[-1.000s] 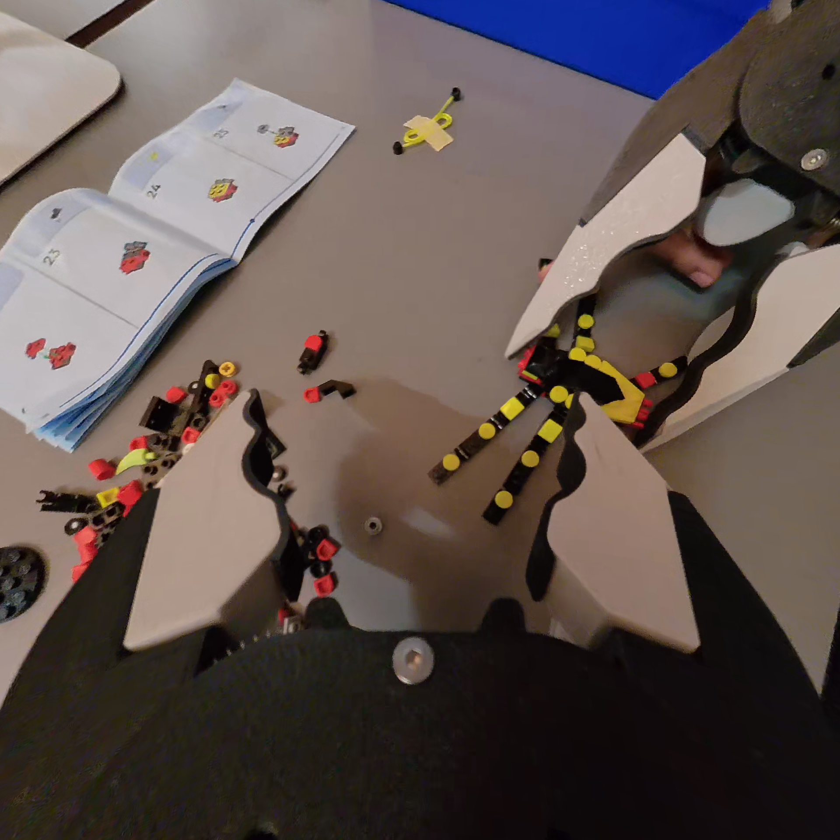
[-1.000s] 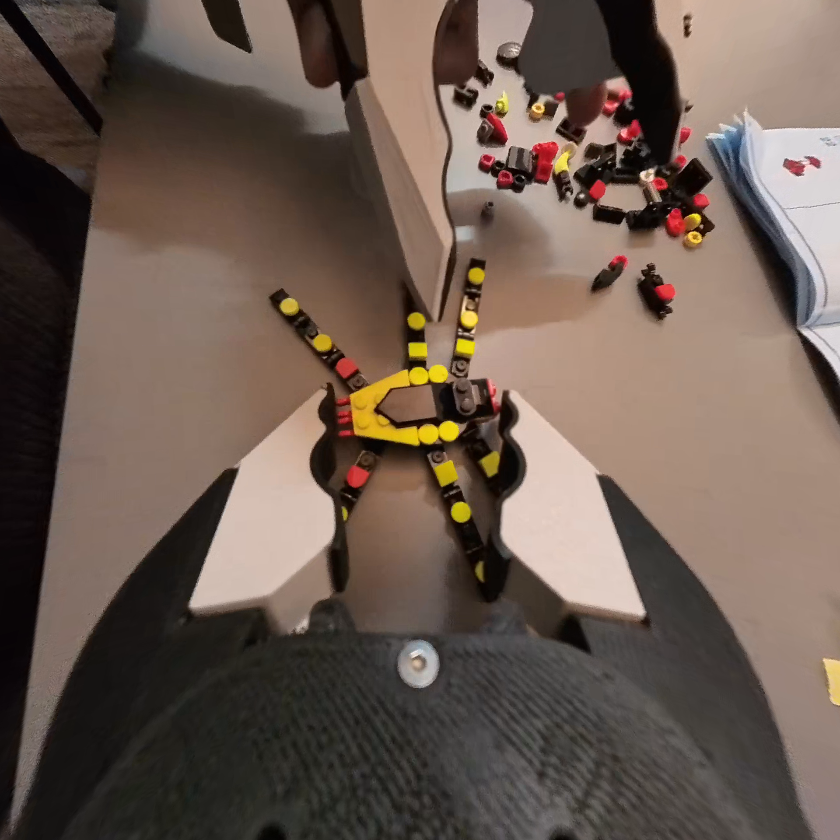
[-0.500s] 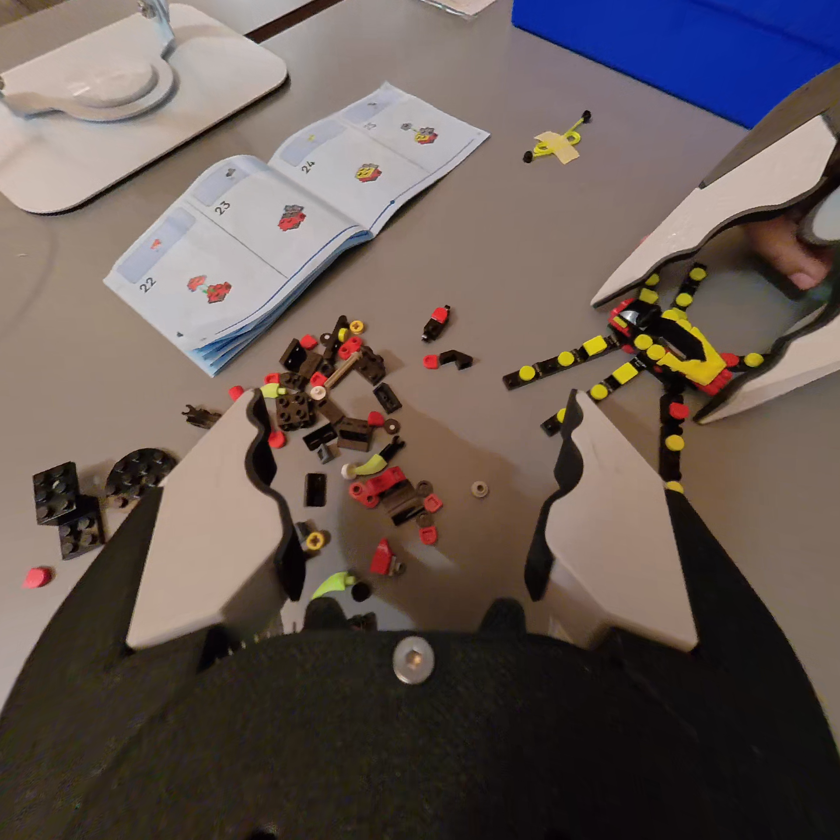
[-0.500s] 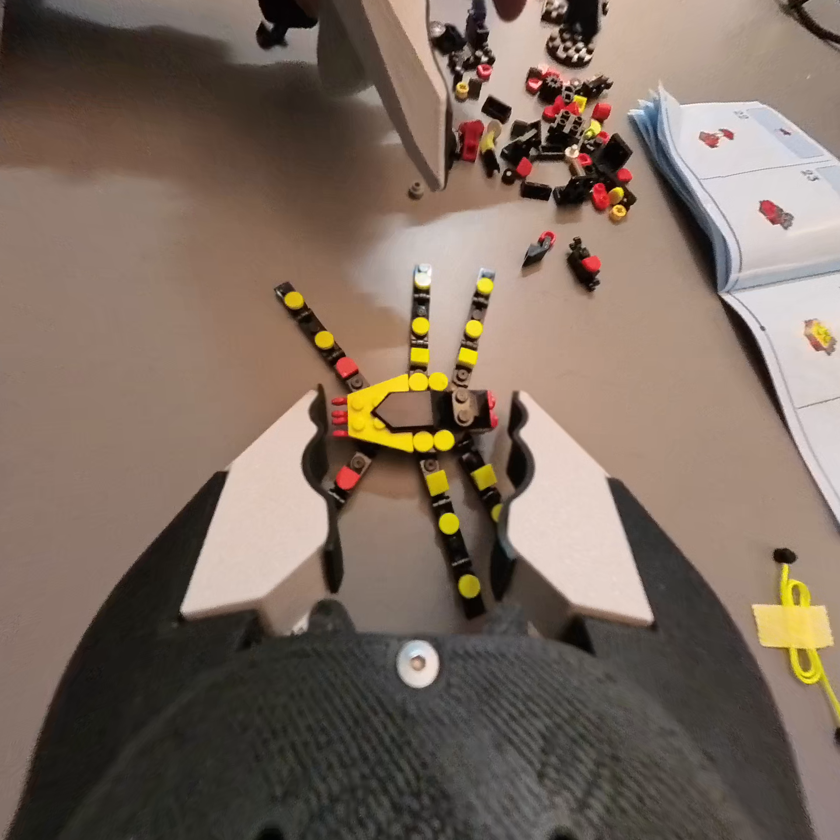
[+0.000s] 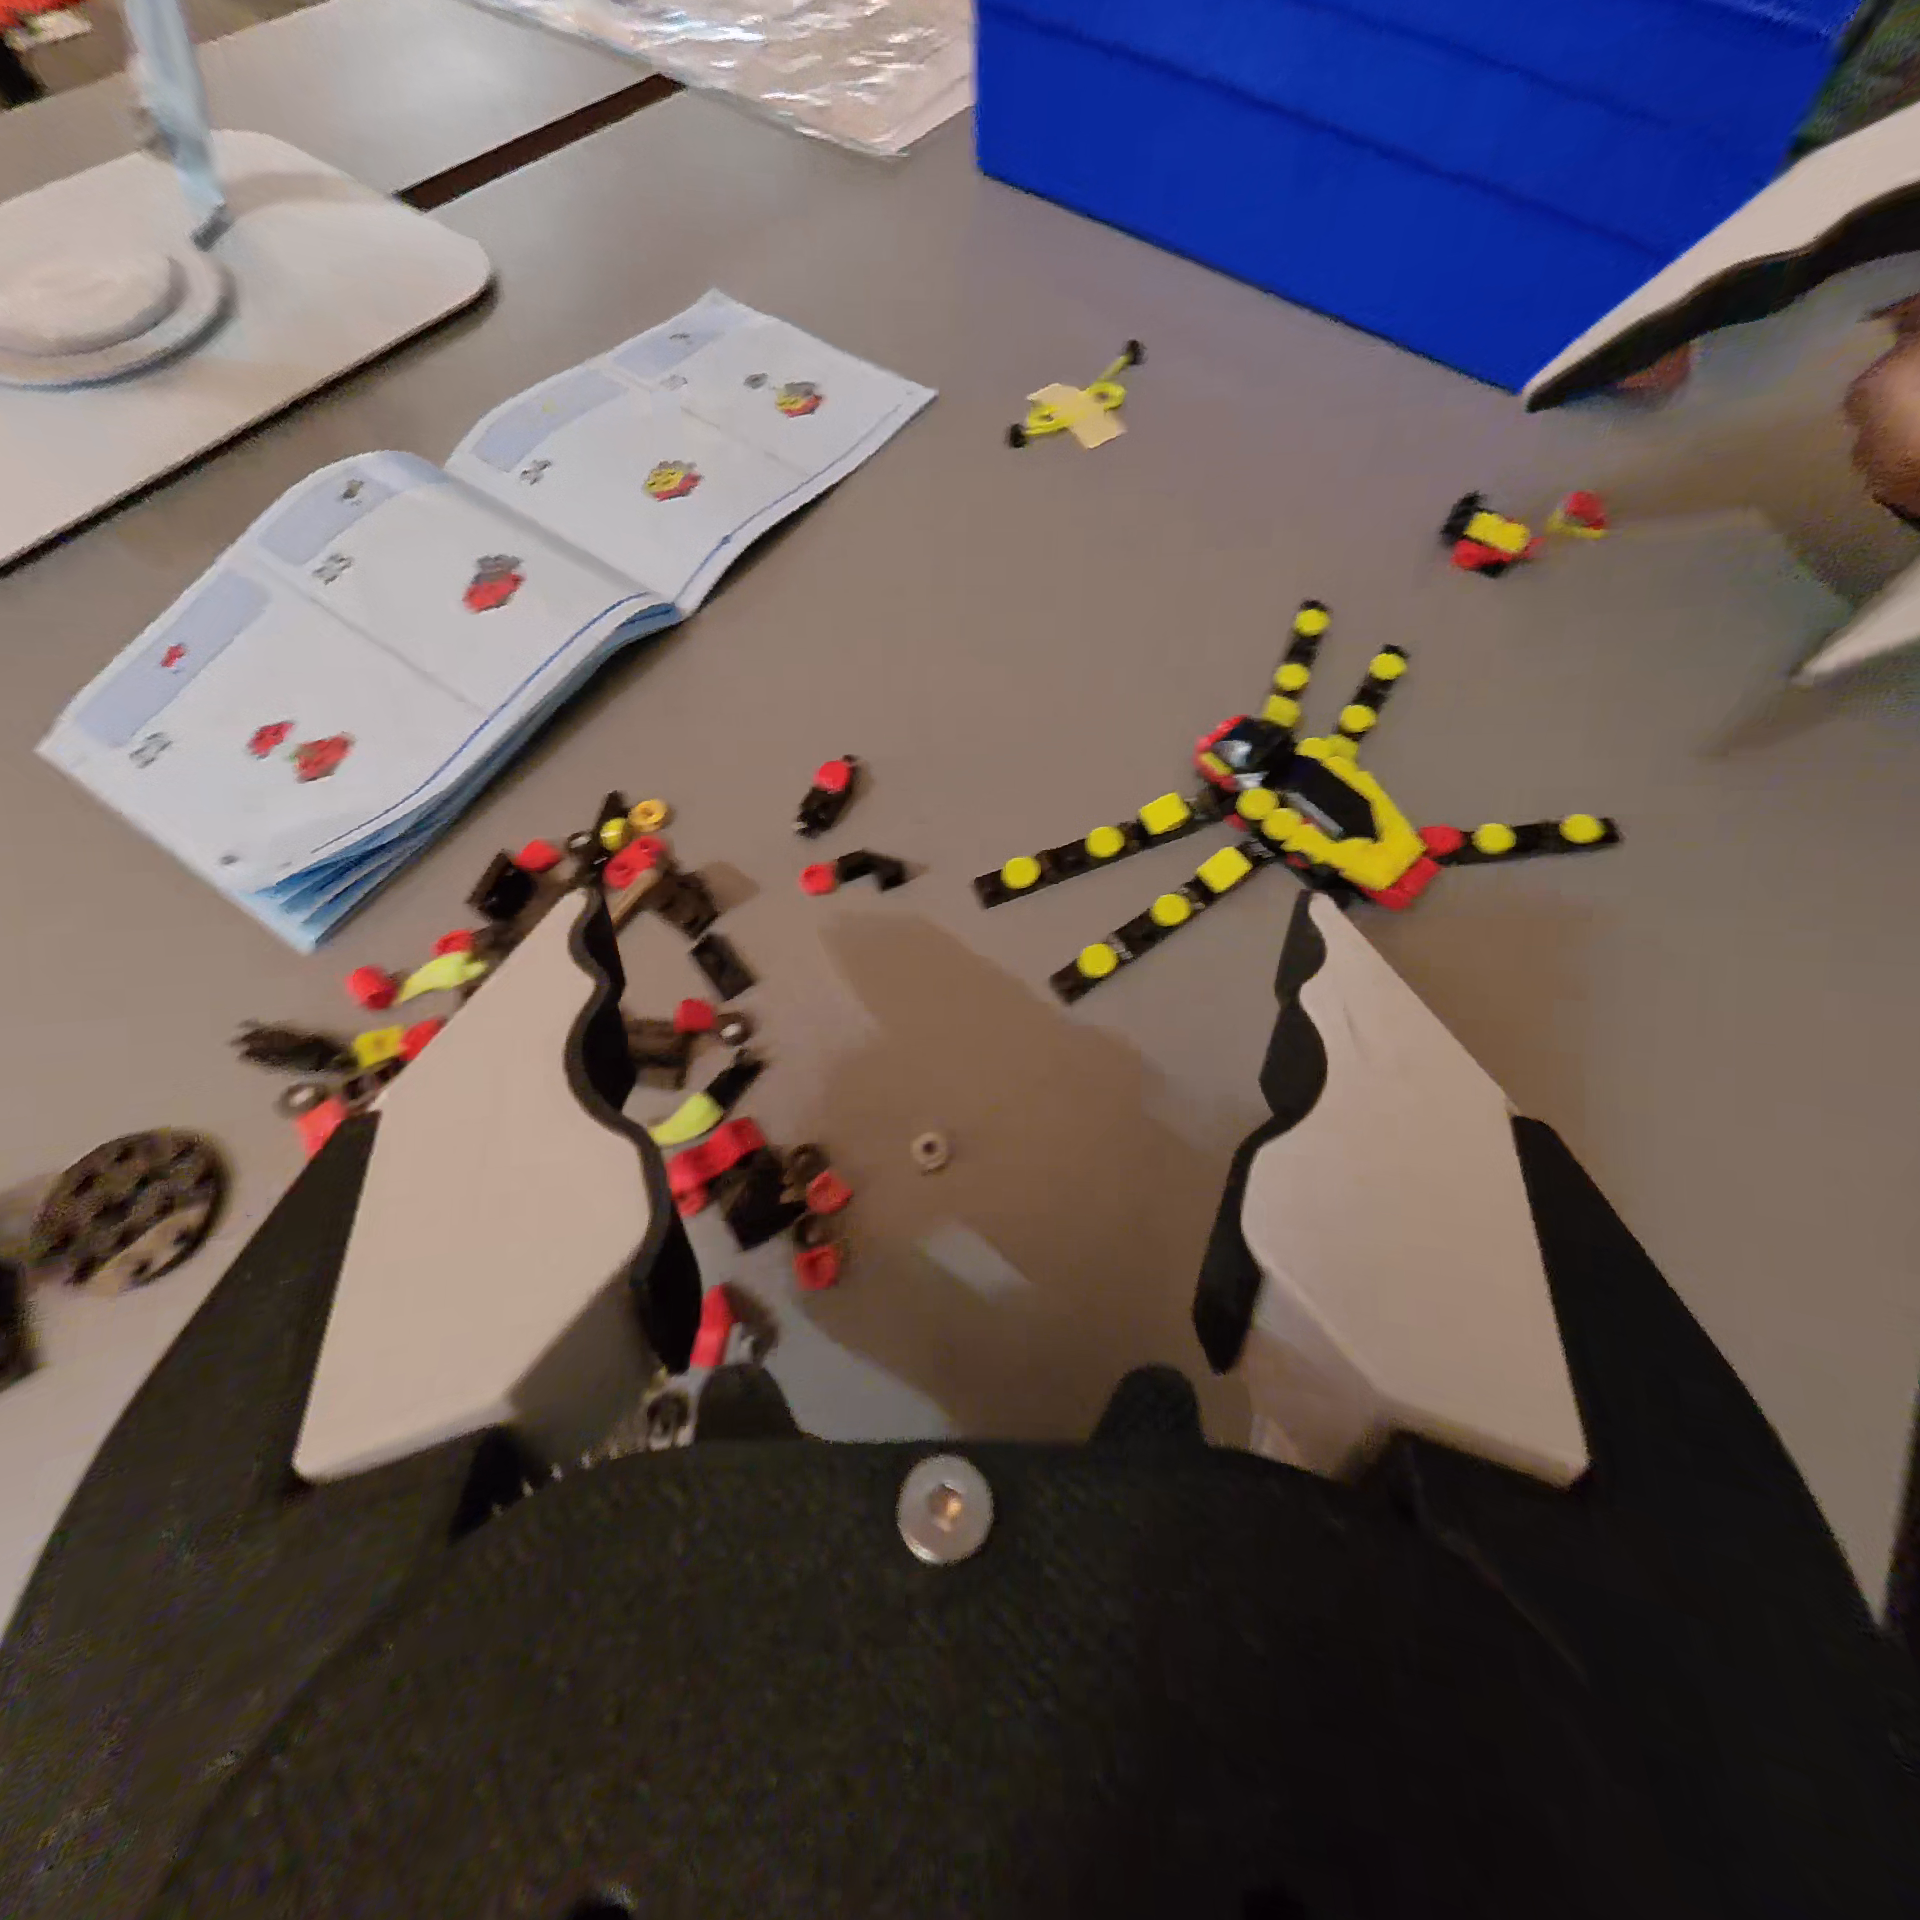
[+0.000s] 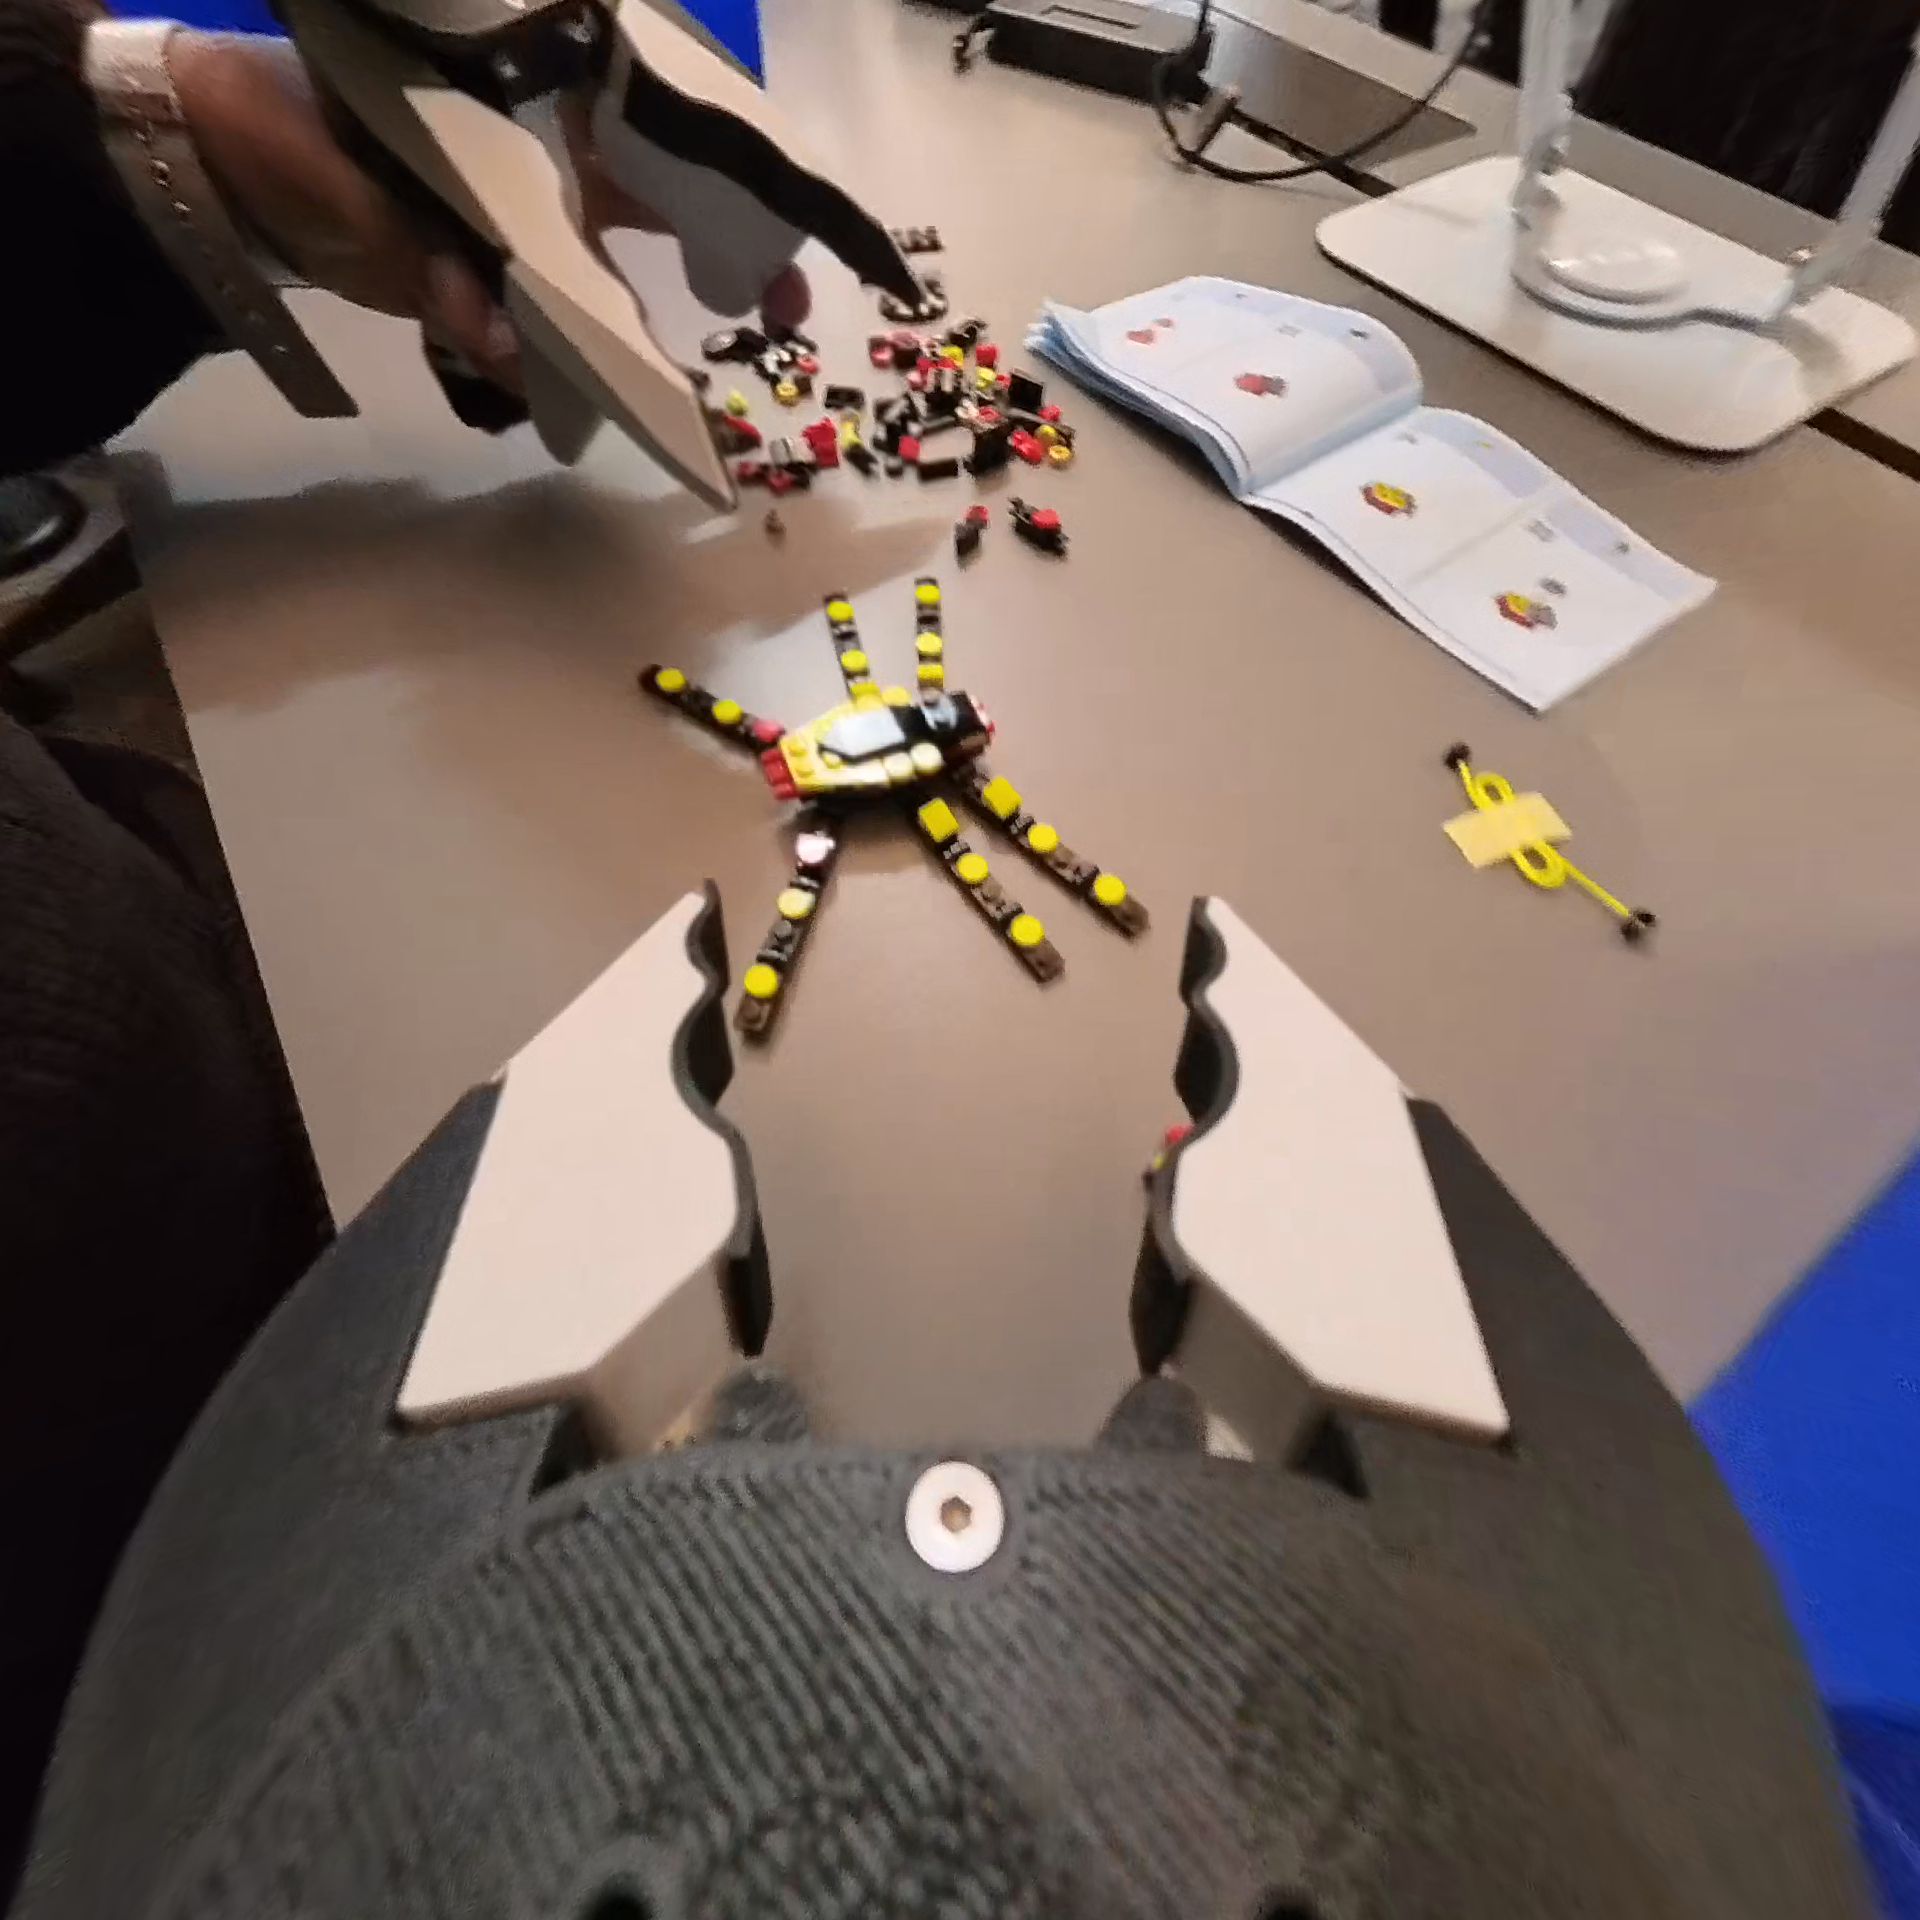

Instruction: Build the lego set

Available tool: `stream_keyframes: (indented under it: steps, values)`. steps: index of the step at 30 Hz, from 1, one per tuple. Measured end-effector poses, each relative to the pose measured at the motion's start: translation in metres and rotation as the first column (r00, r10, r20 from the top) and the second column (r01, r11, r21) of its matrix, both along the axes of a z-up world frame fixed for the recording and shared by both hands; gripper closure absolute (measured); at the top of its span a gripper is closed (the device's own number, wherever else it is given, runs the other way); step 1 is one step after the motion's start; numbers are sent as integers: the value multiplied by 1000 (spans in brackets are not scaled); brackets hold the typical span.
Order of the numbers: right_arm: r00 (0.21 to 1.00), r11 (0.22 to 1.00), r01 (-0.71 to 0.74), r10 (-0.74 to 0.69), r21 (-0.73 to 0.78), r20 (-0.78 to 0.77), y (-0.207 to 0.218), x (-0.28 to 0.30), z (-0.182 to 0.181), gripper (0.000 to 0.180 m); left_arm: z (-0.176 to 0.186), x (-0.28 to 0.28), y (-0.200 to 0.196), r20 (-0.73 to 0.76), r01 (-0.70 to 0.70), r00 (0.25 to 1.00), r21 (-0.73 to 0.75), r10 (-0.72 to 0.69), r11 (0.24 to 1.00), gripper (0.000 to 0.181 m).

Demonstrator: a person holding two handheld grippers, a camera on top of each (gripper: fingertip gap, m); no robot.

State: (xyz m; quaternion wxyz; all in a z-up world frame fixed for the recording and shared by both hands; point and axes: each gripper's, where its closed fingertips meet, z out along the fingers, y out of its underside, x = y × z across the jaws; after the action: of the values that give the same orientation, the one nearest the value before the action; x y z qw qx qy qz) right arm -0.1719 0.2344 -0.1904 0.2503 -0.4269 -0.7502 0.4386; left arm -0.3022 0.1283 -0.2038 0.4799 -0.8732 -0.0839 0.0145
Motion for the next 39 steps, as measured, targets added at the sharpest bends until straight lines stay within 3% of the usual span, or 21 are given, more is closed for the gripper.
stream_keyframes:
  steps: [4,15,33,39]
  values:
    - [999,999,31,-31,39,13,13,8,-8,99,-9,34,20,-21,122,992,-56,-123,991,56]
    - [996,995,-61,56,77,70,-6,10,-24,101,-32,80,53,-59,250,963,-161,-262,955,62]
    - [997,997,-54,51,62,54,-5,9,-20,107,-38,79,63,-95,168,978,-187,-188,968,106]
    - [998,998,-42,41,51,37,-2,9,-15,106,-27,83,60,-42,184,981,-142,-191,973,97]
